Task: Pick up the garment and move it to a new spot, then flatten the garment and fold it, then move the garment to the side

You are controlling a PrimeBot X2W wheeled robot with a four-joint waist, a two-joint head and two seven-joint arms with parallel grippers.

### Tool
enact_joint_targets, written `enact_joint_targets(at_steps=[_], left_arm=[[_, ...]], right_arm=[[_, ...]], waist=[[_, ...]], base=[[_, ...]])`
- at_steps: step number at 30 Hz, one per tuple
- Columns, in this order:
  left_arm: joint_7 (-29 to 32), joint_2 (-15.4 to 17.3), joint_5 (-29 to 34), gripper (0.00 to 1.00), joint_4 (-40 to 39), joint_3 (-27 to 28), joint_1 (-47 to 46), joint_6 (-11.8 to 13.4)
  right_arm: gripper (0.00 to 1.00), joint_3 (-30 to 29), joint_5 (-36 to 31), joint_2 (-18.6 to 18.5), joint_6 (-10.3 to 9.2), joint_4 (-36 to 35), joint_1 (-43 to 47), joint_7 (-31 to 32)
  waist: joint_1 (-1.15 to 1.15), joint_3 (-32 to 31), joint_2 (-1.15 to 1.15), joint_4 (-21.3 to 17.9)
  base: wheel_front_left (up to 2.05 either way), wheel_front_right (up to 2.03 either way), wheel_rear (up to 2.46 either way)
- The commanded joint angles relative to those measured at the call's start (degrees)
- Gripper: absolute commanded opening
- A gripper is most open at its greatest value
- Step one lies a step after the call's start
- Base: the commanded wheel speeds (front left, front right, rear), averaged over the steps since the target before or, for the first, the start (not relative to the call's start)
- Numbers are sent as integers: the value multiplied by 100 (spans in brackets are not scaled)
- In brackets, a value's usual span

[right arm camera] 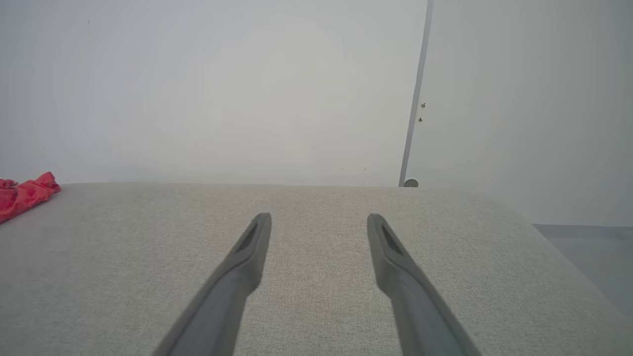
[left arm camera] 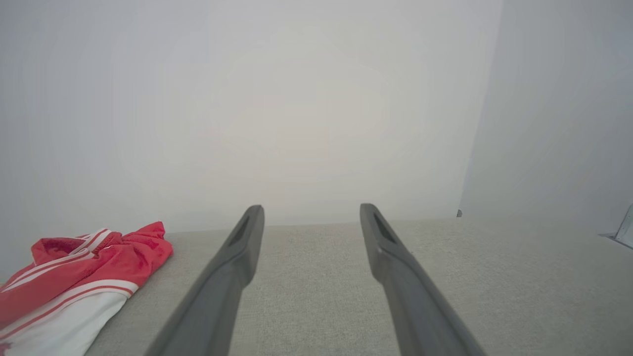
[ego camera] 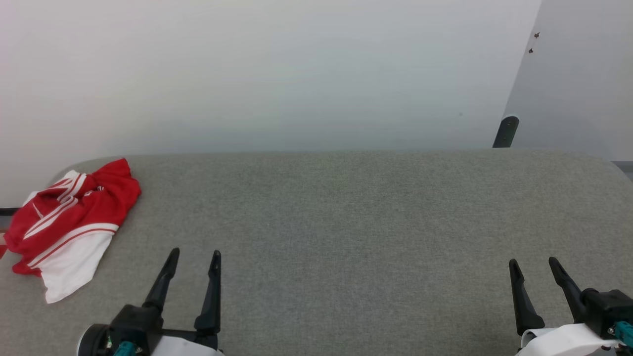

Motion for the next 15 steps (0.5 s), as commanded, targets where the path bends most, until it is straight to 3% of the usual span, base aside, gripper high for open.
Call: enact_joint_targets(at_steps=[1, 8, 15], left_arm=[[-53, 23, 146, 100, 8, 34, 8, -56], [-113, -30, 181, 100, 147, 180, 27, -169], [-187, -10, 235, 100, 499, 449, -4, -206]], right_arm=[[100, 19, -149, -23, 4, -68, 34, -32], [100, 74, -380, -60, 4, -125, 132, -70], [100, 234, -528, -87, 4, -161, 251, -92]], waist=[[0, -18, 0, 21], [0, -103, 0, 151], [0, -259, 0, 557]], base=[[0, 0, 0], [0, 0, 0], [0, 0, 0]])
